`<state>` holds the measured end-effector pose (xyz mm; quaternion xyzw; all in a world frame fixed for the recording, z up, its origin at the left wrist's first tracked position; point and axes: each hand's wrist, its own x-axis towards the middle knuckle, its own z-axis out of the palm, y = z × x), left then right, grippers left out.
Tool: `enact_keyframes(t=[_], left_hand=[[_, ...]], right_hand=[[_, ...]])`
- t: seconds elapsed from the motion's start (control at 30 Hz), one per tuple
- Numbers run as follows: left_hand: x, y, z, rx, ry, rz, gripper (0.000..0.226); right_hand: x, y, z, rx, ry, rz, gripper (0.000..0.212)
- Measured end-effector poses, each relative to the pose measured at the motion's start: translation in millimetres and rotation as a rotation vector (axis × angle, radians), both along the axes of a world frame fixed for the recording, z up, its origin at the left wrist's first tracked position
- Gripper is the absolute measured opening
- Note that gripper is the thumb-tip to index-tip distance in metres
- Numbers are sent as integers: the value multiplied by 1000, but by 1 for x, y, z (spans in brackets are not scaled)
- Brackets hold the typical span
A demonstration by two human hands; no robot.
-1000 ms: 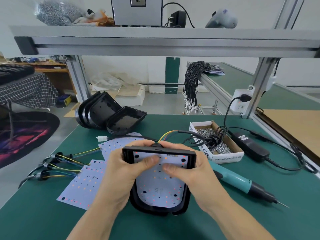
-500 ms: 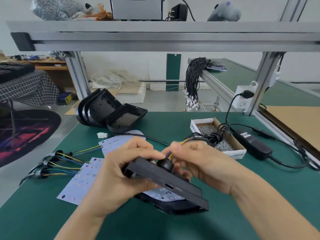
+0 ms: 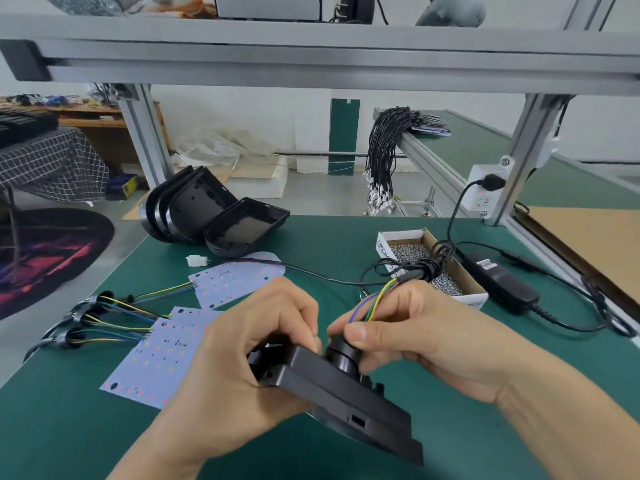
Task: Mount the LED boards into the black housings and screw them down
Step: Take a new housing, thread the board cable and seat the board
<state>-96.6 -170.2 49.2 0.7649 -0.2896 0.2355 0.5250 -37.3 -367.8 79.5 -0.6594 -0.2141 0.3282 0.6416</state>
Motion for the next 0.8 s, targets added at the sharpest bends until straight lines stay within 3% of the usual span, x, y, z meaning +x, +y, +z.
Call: enact_keyframes(t=[0.2, 0.37, 0.57, 0.8], left_hand=[[1, -2, 4, 33, 9, -46, 22], [1, -1, 5, 30, 25, -12, 22], [0, -6, 6, 88, 2, -36, 21], [2, -7, 6, 66, 26, -67, 23]], right_hand=[[-3, -1, 4, -8, -68, 90, 19], [-9, -2, -1, -3, -112, 33, 15], [-5, -6, 5, -134, -61, 8, 32], [-4, -4, 5, -83, -117, 43, 9]])
